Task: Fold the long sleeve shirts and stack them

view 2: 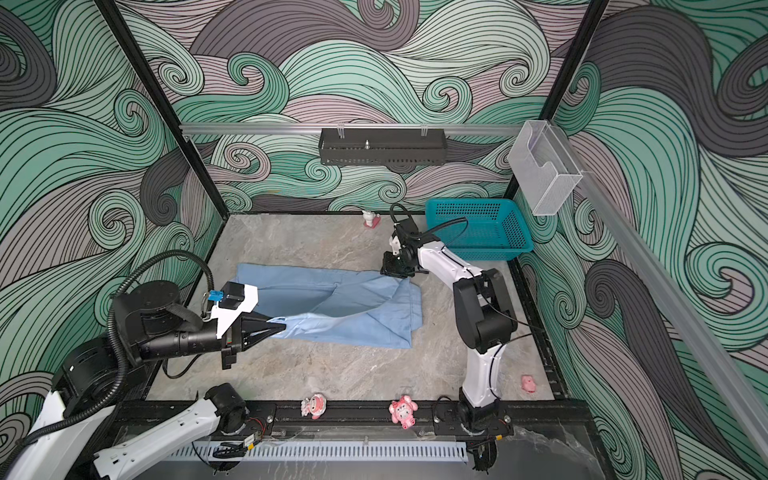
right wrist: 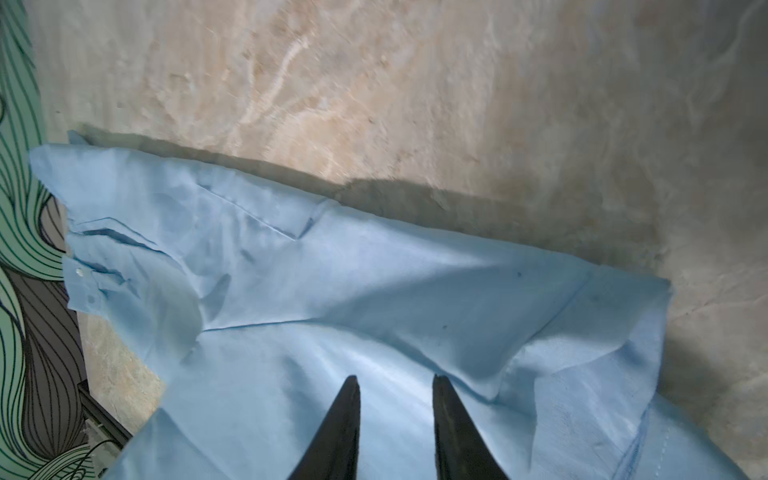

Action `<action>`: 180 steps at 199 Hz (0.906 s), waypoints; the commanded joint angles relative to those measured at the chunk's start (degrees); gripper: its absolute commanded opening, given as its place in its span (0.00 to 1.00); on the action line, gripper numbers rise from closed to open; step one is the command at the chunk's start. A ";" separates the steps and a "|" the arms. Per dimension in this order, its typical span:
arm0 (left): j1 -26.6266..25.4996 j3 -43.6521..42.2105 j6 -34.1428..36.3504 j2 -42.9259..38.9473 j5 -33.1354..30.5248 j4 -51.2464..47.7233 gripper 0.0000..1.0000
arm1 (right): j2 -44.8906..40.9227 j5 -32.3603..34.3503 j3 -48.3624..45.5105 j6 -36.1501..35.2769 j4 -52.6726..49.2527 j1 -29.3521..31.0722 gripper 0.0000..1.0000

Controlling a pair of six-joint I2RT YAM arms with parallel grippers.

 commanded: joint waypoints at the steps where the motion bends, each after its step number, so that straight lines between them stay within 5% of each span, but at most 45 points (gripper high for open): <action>1: -0.31 -0.26 0.65 0.39 -3.15 -0.70 0.00 | 1.67 0.67 -2.31 1.46 -2.21 -0.88 0.28; 114: 1.87 -3.89 0.16 7.10 -11.76 9.94 0.00 | -2.98 1.79 -1.96 -0.64 -3.74 -2.32 0.27; 180: 22.87 -7.24 -11.10 15.44 -10.11 21.37 0.00 | 6.22 1.01 1.61 -0.72 -2.79 -2.46 0.25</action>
